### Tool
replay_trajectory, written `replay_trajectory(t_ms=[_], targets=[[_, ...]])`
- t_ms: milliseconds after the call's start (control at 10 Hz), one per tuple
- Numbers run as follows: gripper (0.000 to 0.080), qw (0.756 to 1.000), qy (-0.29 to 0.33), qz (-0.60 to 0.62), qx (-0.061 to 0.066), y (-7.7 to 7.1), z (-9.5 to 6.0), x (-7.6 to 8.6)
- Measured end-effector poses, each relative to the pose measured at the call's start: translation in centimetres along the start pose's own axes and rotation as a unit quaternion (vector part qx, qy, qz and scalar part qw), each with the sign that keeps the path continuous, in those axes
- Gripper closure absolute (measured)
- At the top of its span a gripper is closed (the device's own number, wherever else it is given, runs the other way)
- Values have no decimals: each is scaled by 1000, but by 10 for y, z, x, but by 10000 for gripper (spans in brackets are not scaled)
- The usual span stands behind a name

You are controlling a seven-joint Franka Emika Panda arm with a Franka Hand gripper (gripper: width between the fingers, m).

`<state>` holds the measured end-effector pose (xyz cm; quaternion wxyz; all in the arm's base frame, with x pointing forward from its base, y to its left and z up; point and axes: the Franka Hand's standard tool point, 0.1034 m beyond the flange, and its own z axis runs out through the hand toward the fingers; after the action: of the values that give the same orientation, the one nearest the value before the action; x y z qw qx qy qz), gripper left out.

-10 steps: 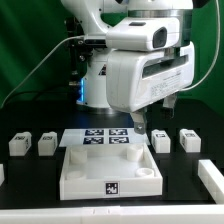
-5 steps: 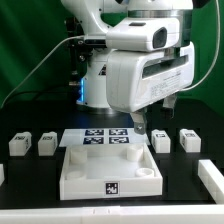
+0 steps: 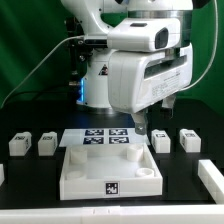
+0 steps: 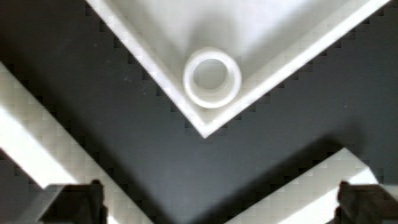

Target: Assemble one leg

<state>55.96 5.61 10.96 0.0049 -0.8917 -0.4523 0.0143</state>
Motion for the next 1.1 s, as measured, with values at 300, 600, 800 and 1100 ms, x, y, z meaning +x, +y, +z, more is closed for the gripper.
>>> replay_trajectory(t_ms=[300,600,800,1100], targets=[[150,985,3,-172,-10,-23,8,-41],[150,959,-1,-283,-13,-21,10,-49],[150,961,-1,-278,-12,-22,11,-50],[150,952,7,-306,-15,-60,47,-93]])
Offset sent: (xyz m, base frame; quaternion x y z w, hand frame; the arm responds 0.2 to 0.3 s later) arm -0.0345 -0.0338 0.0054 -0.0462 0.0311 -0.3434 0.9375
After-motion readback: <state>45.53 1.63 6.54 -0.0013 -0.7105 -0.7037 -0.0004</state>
